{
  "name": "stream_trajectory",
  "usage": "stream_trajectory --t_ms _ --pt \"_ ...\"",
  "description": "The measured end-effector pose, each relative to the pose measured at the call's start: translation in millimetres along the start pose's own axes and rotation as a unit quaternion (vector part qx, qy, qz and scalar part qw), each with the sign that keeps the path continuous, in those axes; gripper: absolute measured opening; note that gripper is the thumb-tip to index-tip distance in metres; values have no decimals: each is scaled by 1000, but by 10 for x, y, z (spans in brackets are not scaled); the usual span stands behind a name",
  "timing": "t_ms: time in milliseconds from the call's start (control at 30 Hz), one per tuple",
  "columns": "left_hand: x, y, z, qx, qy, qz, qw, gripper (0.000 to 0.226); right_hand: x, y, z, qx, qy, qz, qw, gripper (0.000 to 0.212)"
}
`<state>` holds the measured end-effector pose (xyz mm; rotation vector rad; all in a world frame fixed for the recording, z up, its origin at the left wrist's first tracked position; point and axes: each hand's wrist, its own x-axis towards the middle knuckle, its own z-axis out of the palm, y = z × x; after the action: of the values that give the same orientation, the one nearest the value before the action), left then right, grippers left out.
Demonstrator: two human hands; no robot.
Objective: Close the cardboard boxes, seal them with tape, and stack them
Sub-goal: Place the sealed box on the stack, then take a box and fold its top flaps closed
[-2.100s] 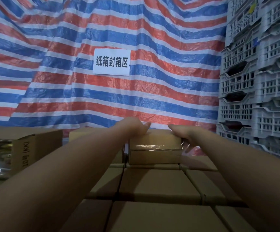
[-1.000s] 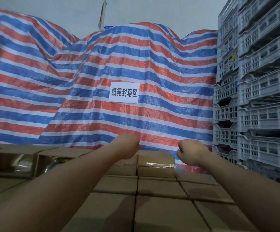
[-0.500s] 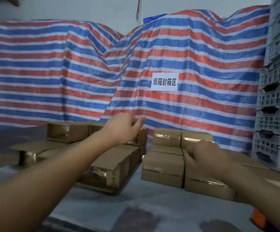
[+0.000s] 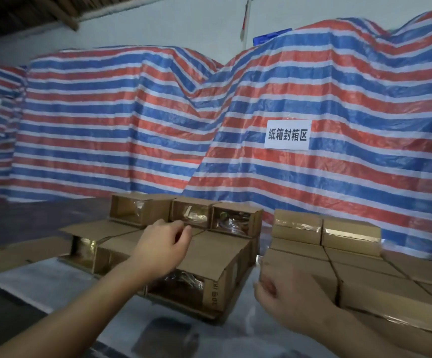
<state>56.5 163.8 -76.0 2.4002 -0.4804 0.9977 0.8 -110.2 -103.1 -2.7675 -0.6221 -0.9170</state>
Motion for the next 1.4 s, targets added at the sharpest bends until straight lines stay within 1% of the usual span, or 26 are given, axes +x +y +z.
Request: stream_trajectory --t_ms 67,100,133,200,233,267,300,367,467,600,700,900,1000,1100,1167,1233,1300,1333,1400 --pt "12 -181 88 13 -26 2 1000 31 126 -16 134 13 -10 0 1000 29" --pt "12 -280 135 17 -54 0 998 36 190 -22 209 25 -29 4 999 26" --pt "10 -384 186 23 -93 0 995 50 258 -26 284 32 -52 10 998 37" --pt "3 -569 294 67 -178 7 982 80 414 -30 440 22 -87 16 996 81" --pt "1 -645 348 102 -210 16 972 91 494 -38 511 9 -97 16 995 91" --pt "4 -713 402 136 -231 26 963 98 564 -50 571 2 -101 10 995 95" --pt "14 -770 455 161 -242 32 956 99 631 -58 631 1 -109 9 994 96" --pt "44 -838 548 179 -241 36 953 92 741 -52 752 6 -124 -1 992 94" --pt "99 -897 671 182 -236 32 954 77 864 -9 908 19 -133 -8 991 84" --pt "156 -966 750 189 -229 28 955 70 914 71 1070 46 -134 -12 990 66" --pt "176 -967 772 190 -217 28 957 67 900 99 1137 85 -125 6 988 66" --pt "179 -905 791 195 -204 24 959 67 869 86 1166 77 -113 13 991 65" --pt "148 -850 718 177 -209 13 962 65 848 82 1074 79 -112 -3 991 59" --pt "96 -769 571 153 -206 23 966 55 812 100 897 91 -134 -9 987 54" --pt "72 -646 450 122 -200 21 972 43 771 121 752 130 -158 13 979 51" --pt "81 -466 324 74 -191 11 979 28 723 147 591 201 -180 50 962 43" --pt "125 -278 202 -12 -182 -3 983 13 661 177 417 254 -174 77 948 30" --pt "151 -187 142 -63 -182 -13 981 9 628 207 329 265 -164 85 946 26" --pt "210 -35 38 -146 -195 -24 970 10 544 290 147 276 -147 108 944 26"
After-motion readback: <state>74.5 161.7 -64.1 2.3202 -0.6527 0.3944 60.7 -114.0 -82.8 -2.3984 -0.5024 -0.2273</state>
